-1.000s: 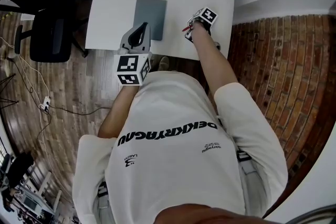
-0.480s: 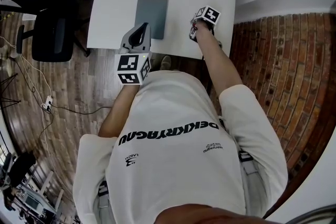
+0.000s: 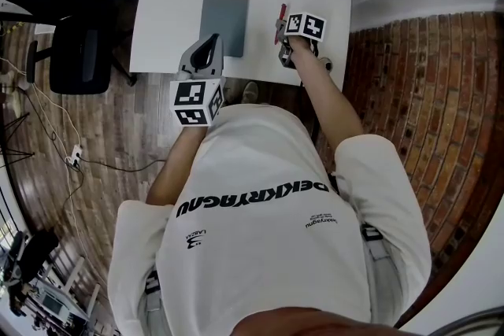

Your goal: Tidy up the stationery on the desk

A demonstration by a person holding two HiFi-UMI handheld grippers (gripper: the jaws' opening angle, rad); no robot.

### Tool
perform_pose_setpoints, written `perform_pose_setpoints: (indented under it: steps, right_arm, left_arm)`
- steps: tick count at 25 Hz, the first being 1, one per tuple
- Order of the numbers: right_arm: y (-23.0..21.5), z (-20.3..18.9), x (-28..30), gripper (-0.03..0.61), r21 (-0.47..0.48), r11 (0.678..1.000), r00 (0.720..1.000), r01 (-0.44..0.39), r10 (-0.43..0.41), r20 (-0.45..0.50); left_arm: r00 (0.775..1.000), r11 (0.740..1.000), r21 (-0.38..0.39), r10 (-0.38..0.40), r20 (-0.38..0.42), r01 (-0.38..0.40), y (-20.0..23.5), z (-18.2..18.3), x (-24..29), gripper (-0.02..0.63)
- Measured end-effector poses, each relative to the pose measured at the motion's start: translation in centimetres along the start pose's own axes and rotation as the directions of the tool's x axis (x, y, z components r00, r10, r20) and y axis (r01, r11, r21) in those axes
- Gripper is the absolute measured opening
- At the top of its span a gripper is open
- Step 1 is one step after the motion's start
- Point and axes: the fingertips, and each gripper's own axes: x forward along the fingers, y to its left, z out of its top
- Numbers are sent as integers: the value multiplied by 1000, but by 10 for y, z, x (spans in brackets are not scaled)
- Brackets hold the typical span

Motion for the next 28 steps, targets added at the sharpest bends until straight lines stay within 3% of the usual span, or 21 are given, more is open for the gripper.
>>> perform_pose_setpoints:
  steps: [8, 13, 28]
  right_arm:
    - [41, -23, 25, 46, -9, 997, 996, -70, 70, -58]
    - [54, -35, 42, 46, 35, 996, 991, -87, 91, -98]
    - [68, -50, 67, 48, 30, 999, 983, -17, 22, -183]
  left_arm:
    - [1000, 1000, 9, 7, -9, -7, -2, -3, 3, -2]
    - [1000, 1000, 10, 12, -16, -12, 0, -6, 3, -2]
    - [999, 1000, -10, 21, -28, -22, 16, -13, 2, -2]
